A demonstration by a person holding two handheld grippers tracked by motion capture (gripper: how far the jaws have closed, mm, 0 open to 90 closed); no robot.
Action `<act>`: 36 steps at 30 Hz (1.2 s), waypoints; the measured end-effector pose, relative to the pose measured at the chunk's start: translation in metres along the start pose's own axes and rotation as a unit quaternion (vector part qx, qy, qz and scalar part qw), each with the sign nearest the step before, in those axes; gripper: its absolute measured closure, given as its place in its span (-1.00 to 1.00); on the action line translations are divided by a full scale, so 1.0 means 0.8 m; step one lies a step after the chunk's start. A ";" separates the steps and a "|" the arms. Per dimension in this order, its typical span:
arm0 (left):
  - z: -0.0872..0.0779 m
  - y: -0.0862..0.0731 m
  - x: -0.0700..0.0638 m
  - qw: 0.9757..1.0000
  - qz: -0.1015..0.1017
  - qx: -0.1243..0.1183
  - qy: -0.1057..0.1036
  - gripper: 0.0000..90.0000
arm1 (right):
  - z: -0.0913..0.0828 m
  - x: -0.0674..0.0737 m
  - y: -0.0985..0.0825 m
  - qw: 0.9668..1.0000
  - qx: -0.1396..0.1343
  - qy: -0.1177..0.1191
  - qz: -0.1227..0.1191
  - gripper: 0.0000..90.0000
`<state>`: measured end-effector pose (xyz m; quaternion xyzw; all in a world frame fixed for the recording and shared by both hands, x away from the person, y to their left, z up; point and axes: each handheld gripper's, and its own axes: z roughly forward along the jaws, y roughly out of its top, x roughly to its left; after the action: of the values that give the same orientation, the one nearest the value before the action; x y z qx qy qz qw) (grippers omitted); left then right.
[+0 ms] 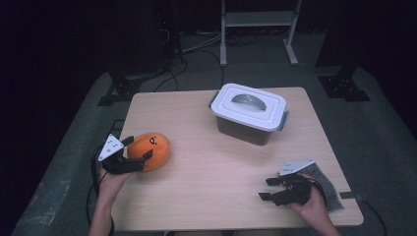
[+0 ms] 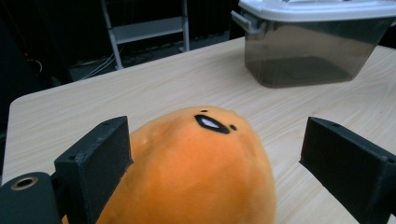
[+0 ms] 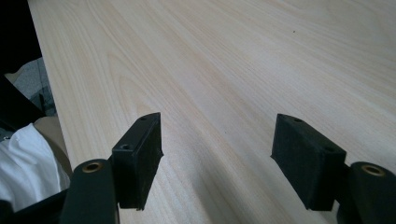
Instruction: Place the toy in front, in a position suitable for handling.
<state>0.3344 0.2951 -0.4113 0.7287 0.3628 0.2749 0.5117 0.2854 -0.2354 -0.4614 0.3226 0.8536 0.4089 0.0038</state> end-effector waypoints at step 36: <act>0.039 -0.024 0.017 0.996 0.010 0.082 0.014 -0.13 | 0.000 0.003 0.001 1.000 0.003 0.001 -0.006 -0.24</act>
<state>0.3614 0.2933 -0.4393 0.7677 0.3841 0.2594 0.4424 0.2841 -0.2338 -0.4607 0.3166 0.8569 0.4067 0.0045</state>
